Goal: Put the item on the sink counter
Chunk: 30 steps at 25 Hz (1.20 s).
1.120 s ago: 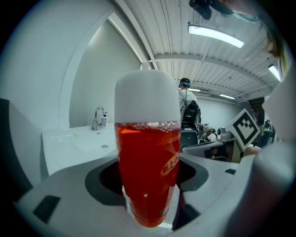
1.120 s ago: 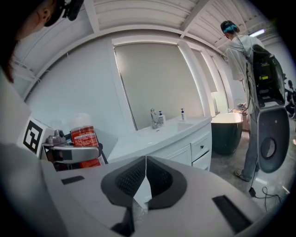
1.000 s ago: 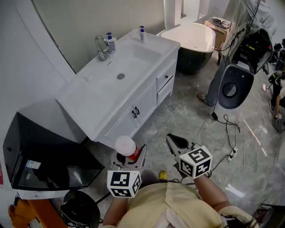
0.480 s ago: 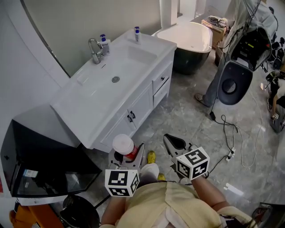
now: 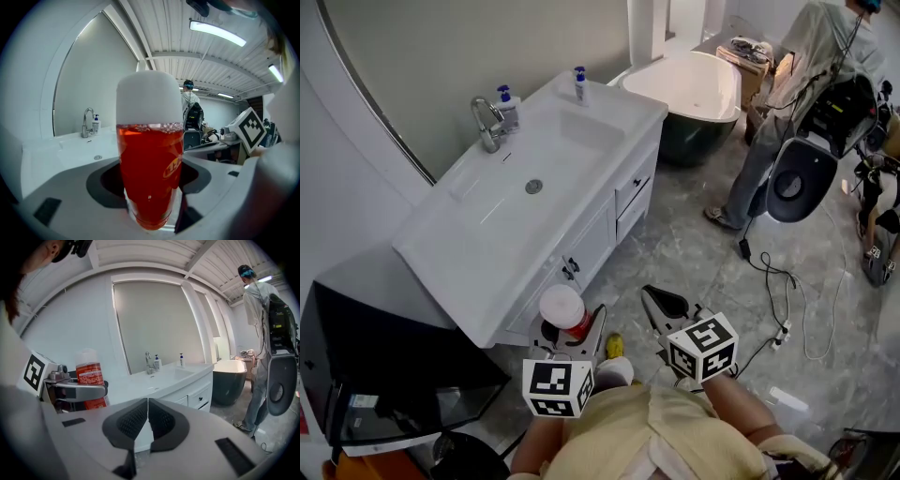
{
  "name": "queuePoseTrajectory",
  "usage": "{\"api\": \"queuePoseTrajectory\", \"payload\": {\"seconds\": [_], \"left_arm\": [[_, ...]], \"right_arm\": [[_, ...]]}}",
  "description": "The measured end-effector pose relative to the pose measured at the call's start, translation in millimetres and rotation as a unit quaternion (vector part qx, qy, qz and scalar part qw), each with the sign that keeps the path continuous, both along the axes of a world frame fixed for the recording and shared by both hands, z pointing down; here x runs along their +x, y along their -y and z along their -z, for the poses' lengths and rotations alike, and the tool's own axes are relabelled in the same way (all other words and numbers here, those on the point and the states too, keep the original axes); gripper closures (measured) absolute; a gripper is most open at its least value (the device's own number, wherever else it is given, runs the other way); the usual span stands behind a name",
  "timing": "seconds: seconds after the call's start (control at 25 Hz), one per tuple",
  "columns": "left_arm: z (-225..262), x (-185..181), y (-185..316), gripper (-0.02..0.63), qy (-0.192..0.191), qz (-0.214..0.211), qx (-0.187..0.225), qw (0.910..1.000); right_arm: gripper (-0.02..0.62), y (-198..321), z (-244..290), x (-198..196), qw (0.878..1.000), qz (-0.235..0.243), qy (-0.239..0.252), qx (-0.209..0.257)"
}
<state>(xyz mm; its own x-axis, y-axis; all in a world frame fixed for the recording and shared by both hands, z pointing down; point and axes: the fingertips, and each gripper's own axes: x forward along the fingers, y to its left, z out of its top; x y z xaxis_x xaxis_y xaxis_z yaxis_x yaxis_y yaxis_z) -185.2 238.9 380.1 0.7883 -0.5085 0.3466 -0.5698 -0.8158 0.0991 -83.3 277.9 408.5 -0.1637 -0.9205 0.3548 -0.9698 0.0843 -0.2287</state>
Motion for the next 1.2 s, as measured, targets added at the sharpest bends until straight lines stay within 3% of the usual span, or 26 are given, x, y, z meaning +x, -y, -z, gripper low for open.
{"api": "queuePoseTrajectory", "payload": {"seconds": [1.2], "left_arm": [[-0.4, 24.5, 150.7, 0.288, 0.000, -0.001, -0.011, 0.9999]], "right_arm": [[0.569, 159.6, 1.4, 25.2, 1.000, 0.005, -0.019, -0.017]]}}
